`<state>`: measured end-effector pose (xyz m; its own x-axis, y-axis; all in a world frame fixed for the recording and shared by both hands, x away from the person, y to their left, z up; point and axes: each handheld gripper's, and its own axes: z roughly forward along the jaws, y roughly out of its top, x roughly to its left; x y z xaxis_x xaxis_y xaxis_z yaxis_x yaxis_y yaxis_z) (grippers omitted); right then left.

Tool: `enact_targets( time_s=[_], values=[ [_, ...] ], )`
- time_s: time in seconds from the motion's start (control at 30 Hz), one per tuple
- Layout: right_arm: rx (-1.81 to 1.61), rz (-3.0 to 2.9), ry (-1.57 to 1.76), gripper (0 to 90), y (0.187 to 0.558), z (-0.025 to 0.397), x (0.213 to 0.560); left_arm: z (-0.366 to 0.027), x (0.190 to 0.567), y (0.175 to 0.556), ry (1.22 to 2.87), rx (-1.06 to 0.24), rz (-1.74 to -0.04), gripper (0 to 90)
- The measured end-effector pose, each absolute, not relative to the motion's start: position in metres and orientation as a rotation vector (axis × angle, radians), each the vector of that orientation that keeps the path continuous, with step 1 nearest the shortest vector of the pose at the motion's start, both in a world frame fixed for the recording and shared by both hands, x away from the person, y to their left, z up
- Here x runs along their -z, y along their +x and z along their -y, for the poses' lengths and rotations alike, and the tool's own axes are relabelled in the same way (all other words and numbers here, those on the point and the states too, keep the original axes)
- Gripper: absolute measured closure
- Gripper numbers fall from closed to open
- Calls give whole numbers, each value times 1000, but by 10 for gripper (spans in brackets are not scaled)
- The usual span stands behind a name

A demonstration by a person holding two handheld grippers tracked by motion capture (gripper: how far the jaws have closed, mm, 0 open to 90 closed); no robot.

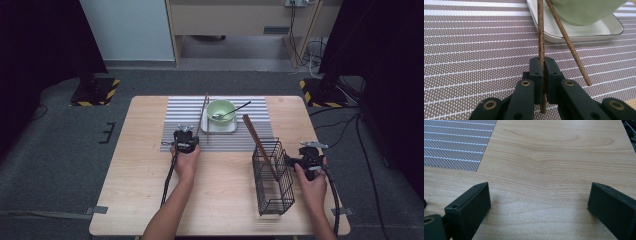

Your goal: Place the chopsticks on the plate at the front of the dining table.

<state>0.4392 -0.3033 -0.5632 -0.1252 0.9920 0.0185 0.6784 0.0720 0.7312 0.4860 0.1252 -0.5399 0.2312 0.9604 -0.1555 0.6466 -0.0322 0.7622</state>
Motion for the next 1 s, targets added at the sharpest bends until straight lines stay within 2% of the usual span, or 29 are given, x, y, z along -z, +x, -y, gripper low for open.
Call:
enact_targets(
  time_s=[1.0],
  values=[
    [-826, -1859, 1652, 47, 439, 303, 563, -117, 545, 490, 1772, -508, -1498, 851]
  ],
)
